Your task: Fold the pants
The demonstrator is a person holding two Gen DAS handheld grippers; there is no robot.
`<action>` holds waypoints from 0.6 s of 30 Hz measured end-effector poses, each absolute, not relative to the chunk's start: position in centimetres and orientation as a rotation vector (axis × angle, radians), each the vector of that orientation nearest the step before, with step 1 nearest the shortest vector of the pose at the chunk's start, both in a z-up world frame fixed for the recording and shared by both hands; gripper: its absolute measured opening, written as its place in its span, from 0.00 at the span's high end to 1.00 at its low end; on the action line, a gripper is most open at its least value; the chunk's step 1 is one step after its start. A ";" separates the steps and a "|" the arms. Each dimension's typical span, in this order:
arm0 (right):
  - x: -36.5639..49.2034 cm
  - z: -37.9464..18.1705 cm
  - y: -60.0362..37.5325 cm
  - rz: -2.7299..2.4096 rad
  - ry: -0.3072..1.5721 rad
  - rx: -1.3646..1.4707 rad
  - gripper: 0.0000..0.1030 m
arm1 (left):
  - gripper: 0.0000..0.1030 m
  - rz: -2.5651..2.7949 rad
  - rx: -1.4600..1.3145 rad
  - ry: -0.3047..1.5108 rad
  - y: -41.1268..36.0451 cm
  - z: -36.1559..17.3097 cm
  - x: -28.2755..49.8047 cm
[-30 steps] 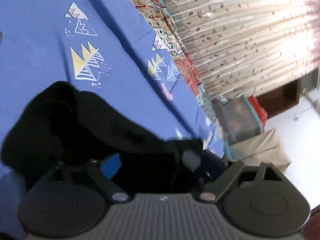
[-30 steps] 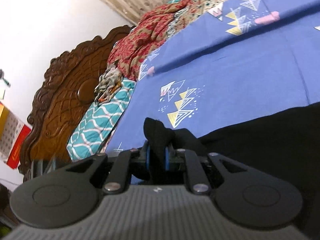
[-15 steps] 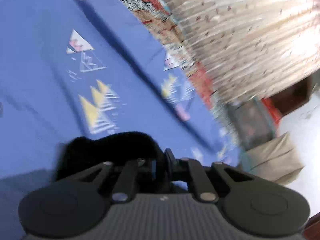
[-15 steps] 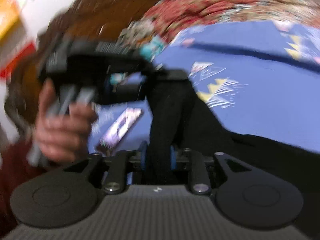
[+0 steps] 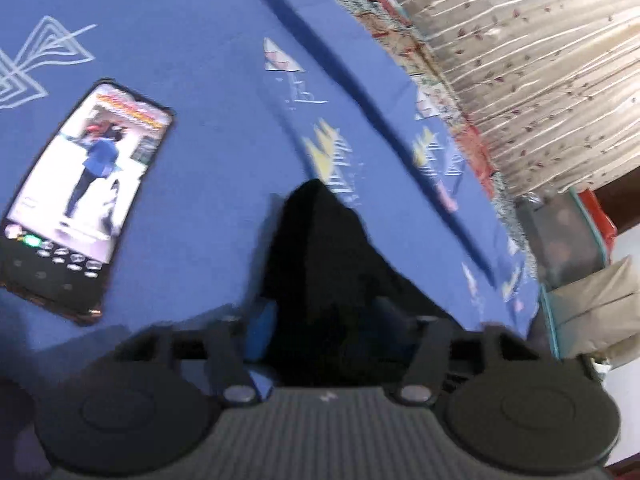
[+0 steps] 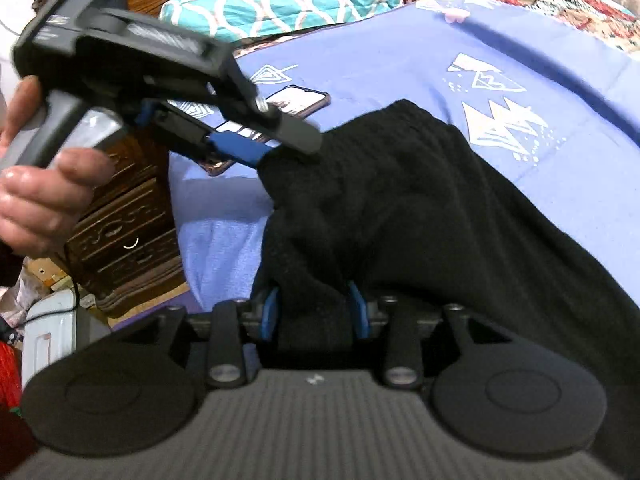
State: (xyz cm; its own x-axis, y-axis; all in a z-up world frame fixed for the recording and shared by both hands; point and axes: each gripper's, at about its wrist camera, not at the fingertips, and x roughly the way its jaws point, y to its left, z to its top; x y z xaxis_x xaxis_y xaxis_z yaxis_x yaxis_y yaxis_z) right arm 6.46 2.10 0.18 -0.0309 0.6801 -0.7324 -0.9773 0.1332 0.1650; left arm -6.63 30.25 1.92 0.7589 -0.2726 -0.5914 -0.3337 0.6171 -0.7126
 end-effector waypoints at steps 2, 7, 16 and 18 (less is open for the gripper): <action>6.4 0.4 2.4 1.400 0.811 -0.460 0.60 | 0.49 0.045 -0.858 0.758 29.2 2.1 -5.5; 6.7 2.3 1.0 1.400 0.804 -0.381 0.60 | 0.88 0.122 -0.645 0.839 27.5 2.4 -4.4; 9.7 -1.6 1.5 1.199 0.961 -0.279 0.59 | 0.78 0.232 -0.578 0.873 27.5 2.7 -6.3; 8.5 -1.4 1.7 1.197 0.876 -0.323 0.58 | 0.80 0.254 -0.555 0.830 27.3 4.1 -7.5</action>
